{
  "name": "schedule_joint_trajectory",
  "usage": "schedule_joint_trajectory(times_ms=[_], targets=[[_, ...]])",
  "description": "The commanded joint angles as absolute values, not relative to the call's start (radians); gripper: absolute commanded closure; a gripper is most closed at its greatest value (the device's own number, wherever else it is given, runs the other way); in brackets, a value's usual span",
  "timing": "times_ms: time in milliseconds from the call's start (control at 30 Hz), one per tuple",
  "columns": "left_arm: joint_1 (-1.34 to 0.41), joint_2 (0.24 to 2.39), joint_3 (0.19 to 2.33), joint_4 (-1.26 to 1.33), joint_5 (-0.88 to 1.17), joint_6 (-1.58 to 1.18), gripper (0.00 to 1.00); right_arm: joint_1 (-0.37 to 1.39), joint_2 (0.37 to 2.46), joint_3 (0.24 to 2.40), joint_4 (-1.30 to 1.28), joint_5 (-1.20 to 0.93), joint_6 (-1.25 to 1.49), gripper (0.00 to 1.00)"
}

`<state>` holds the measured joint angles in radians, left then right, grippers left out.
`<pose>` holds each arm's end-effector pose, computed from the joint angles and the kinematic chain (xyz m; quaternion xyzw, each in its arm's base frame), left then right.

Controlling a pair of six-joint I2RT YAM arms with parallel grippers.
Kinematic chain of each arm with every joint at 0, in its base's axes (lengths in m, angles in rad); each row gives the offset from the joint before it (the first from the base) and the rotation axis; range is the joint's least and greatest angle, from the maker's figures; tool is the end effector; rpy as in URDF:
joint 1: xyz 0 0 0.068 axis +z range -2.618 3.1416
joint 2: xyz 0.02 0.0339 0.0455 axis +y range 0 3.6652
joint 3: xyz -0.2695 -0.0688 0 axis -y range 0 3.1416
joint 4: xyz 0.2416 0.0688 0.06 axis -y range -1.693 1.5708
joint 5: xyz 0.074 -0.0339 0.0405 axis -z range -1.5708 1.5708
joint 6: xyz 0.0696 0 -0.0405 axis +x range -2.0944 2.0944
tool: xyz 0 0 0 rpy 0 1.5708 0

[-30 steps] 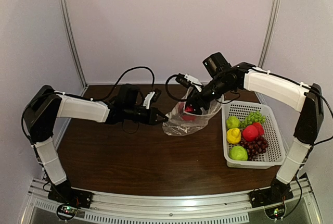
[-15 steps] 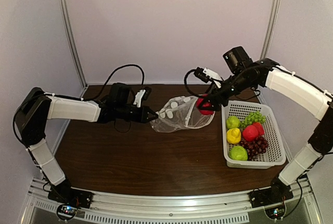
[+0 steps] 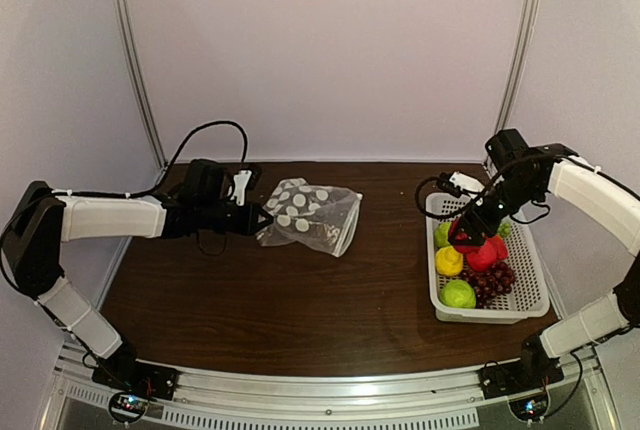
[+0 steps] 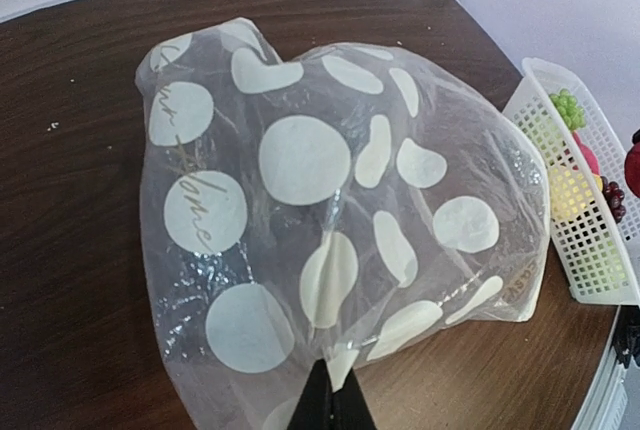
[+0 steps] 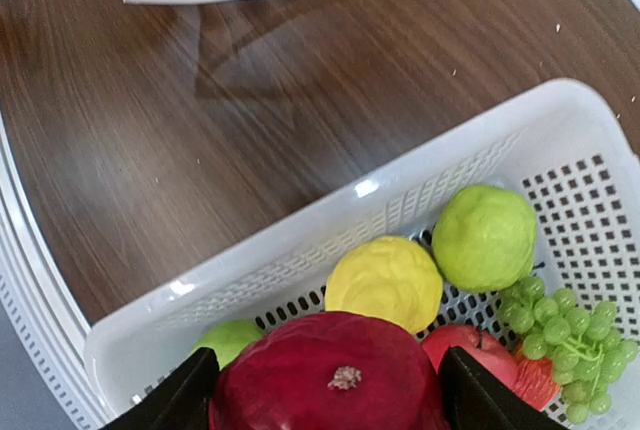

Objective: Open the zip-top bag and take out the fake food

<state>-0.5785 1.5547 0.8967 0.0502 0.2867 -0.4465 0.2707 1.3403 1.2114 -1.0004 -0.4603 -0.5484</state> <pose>0.2899 -0.2128 0.2023 0.1239 0.8709 -0.3351 0.3374 0.2461 0.1004 0.2810 -0.4241 0.8516 0.1909 0.2419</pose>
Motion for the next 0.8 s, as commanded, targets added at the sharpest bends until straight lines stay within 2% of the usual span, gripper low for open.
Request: schedule_joint_trajectory(times_ms=[0,67,167,300,467,633,667,733,767], targets=[[-0.573,1.539,0.889,0.016,0.223,-0.416,1.00,0.240,1.299,1.118,-1.034,-0.357,-0.597,0.24],[-0.572,1.541,0.892,0.005,0.200,-0.417,0.94,0.233,1.291,1.096,-1.020,-0.354,-0.592,0.23],[-0.573,1.541,0.906,-0.037,0.193,-0.414,0.78,0.227,1.294,1.073,-0.991,-0.338,-0.568,0.20],[-0.572,1.536,0.930,-0.080,0.174,-0.411,0.66,0.224,1.309,1.051,-0.977,-0.339,-0.553,0.11],[-0.572,1.516,0.996,-0.178,0.110,-0.404,0.58,0.209,1.299,1.097,-0.991,-0.363,-0.543,0.01],[-0.573,1.479,1.122,-0.317,0.035,-0.360,0.52,0.191,1.255,1.212,-0.914,-0.380,-0.485,0.00],[-0.573,1.468,1.150,-0.341,0.021,-0.351,0.48,0.184,1.244,1.219,-0.869,-0.373,-0.450,0.00],[-0.573,1.442,1.196,-0.390,-0.018,-0.333,0.33,0.158,1.217,1.217,-0.761,-0.371,-0.369,0.00],[-0.573,1.431,1.222,-0.411,-0.036,-0.322,0.17,0.142,1.209,1.211,-0.706,-0.374,-0.335,0.00]])
